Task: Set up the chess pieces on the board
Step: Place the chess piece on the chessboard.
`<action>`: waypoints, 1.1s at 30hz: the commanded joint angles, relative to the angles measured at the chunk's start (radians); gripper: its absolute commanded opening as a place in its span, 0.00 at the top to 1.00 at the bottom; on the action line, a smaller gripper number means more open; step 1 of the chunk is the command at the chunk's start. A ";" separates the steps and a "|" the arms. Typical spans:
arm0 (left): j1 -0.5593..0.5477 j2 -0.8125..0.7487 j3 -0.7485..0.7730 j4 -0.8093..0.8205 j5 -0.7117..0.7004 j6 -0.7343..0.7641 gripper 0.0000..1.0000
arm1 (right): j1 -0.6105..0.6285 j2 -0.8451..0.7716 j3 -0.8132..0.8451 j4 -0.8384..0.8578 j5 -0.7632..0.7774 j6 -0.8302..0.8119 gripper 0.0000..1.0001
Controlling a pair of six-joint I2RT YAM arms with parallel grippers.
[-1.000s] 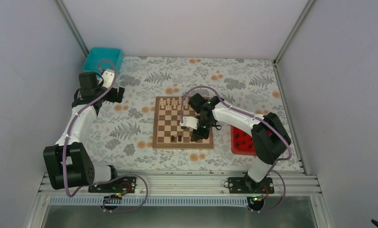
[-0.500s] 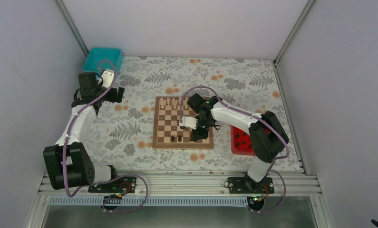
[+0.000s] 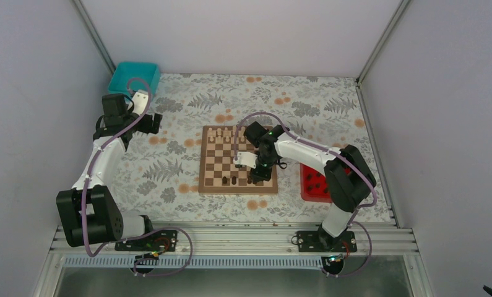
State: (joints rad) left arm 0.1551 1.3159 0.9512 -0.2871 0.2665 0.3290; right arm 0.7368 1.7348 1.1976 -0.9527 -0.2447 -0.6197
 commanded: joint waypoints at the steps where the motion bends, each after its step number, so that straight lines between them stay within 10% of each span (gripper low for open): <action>1: 0.008 0.000 0.001 0.000 0.020 0.004 0.00 | -0.017 -0.033 -0.012 0.011 0.016 0.002 0.85; 33: 0.016 0.000 -0.002 0.001 0.030 0.005 0.00 | 0.055 0.098 0.119 -0.006 -0.040 -0.013 0.85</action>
State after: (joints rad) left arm 0.1619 1.3159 0.9512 -0.2871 0.2741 0.3290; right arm 0.7734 1.8057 1.2804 -0.9524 -0.2695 -0.6228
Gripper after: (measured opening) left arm 0.999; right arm 0.151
